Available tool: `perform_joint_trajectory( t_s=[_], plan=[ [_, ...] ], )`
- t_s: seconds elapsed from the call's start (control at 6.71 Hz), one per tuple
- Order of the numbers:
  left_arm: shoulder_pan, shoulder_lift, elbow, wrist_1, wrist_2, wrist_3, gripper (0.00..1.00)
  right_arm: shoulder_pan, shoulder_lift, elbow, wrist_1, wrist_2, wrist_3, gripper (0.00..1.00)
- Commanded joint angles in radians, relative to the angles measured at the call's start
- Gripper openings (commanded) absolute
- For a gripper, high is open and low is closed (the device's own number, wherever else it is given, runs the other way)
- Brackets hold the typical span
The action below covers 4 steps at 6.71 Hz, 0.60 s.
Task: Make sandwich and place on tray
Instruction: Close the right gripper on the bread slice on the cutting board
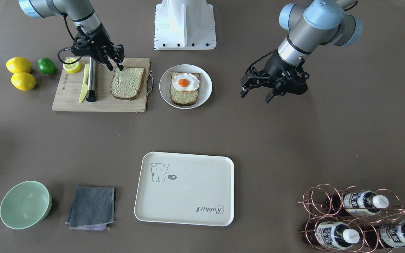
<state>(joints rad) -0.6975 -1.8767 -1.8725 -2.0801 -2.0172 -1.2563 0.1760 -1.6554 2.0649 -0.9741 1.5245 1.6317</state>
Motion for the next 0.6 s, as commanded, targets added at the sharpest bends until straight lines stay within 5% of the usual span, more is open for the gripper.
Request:
perform_joint_trajectory(
  t_s=[0.0, 0.3, 0.45],
  plan=[
    [0.0, 0.001, 0.0, 0.0, 0.0, 0.001, 0.98, -0.007, 0.003, -0.006, 0.0, -0.004, -0.003, 0.48],
    [-0.001, 0.001, 0.0, 0.0, 0.0, 0.0, 0.98, -0.007, 0.002, 0.0, 0.0, -0.006, -0.003, 0.0],
    [-0.001, 0.001, 0.0, 0.0, 0.0, 0.001, 0.98, -0.006, 0.003, 0.004, 0.0, -0.004, -0.004, 0.0]
  ],
)
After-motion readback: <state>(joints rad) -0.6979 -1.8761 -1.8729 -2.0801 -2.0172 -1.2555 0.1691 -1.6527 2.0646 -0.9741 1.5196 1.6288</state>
